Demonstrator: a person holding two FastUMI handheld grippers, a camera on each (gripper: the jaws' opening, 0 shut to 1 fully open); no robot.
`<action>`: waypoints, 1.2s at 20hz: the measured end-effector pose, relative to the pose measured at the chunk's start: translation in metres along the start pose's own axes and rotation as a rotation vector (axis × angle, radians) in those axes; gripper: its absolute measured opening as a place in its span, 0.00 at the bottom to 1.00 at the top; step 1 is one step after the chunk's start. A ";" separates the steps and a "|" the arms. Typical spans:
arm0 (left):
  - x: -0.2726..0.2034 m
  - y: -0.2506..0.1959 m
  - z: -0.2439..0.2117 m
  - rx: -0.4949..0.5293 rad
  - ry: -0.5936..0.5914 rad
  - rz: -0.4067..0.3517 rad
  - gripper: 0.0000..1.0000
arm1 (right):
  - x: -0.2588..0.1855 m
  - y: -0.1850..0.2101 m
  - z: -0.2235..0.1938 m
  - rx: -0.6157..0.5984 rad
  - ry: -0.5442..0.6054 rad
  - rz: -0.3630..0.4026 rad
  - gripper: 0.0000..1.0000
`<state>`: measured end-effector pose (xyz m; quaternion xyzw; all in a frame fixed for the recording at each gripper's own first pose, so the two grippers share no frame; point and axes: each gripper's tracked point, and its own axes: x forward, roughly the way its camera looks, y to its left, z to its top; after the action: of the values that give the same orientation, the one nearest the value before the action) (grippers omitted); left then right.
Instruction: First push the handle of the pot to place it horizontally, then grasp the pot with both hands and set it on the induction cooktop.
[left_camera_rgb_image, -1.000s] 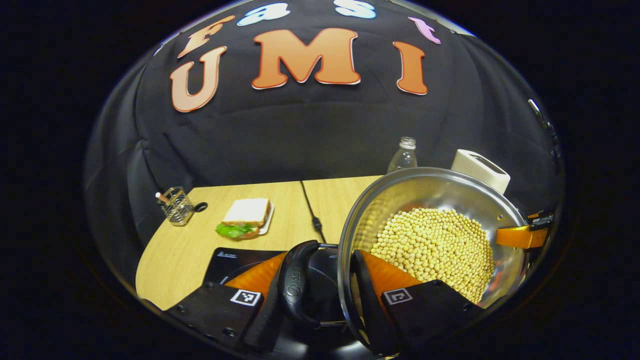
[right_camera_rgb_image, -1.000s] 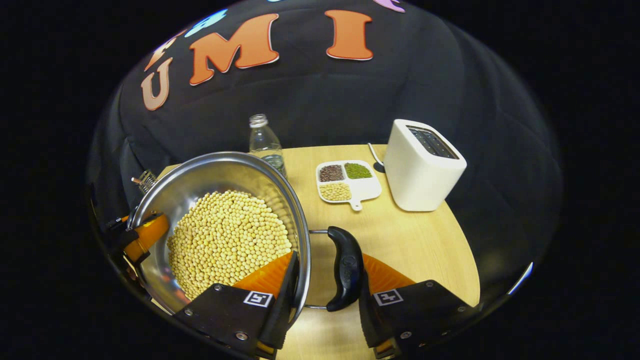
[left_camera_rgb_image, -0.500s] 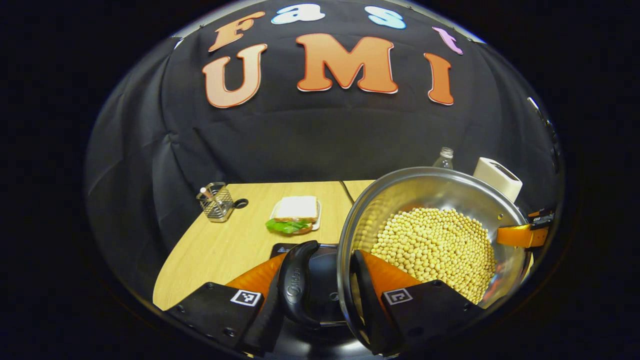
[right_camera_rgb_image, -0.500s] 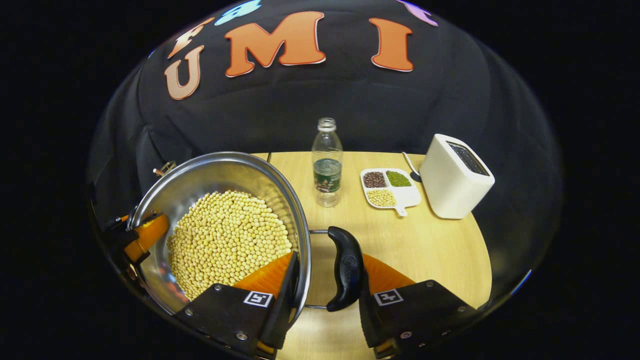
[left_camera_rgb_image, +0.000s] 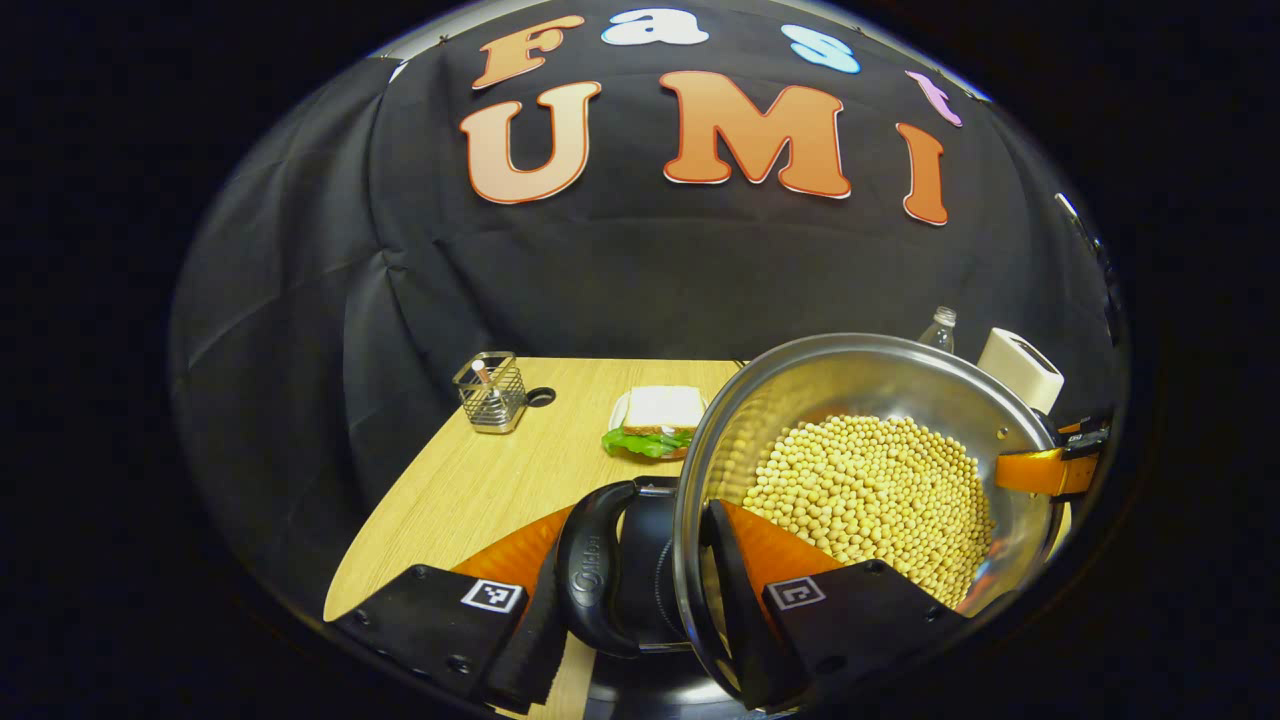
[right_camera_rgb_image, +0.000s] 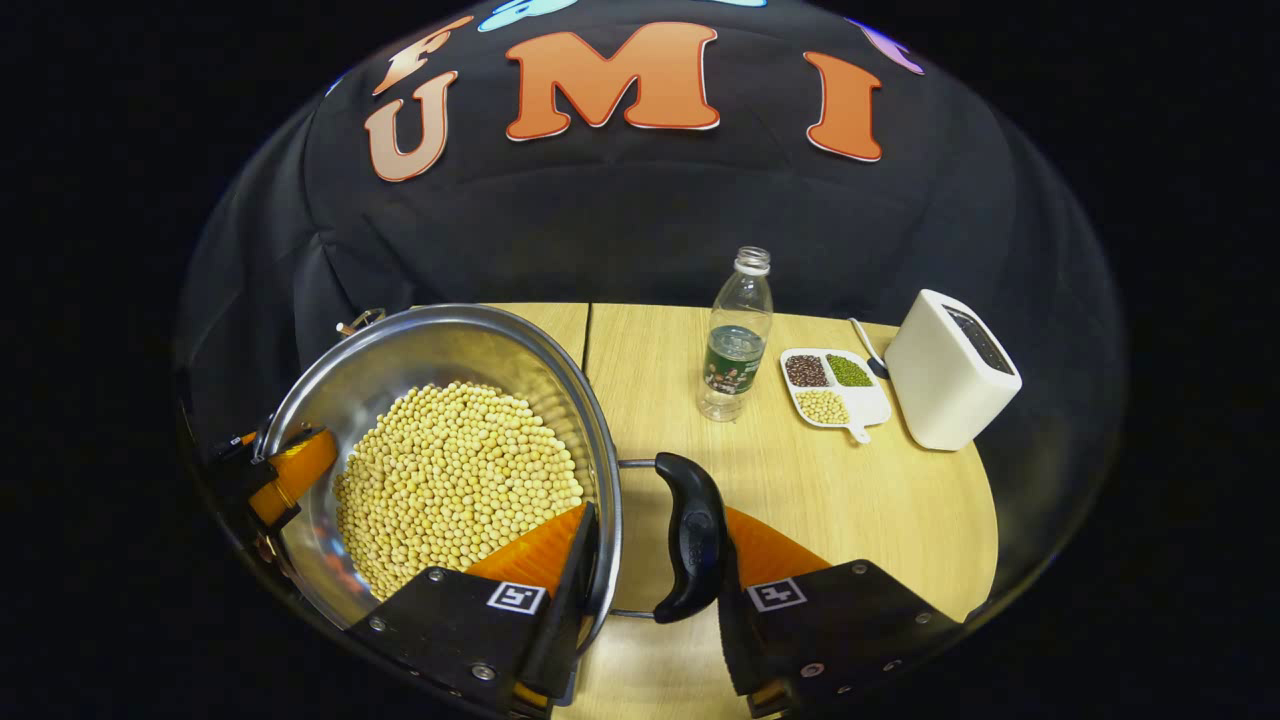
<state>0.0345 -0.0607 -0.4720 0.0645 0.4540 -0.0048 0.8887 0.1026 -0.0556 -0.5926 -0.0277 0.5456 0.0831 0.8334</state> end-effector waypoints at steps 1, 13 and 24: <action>0.000 0.001 0.001 0.000 -0.001 0.002 0.74 | -0.001 -0.001 0.002 0.005 0.003 0.002 0.59; -0.003 0.000 -0.005 -0.043 0.039 0.013 0.74 | -0.003 0.000 0.005 -0.004 0.028 -0.007 0.59; -0.005 0.001 -0.001 -0.062 0.076 -0.002 0.74 | -0.011 -0.003 0.006 -0.006 0.067 -0.020 0.59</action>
<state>0.0313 -0.0594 -0.4682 0.0366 0.4876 0.0107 0.8722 0.1044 -0.0589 -0.5797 -0.0386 0.5725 0.0754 0.8155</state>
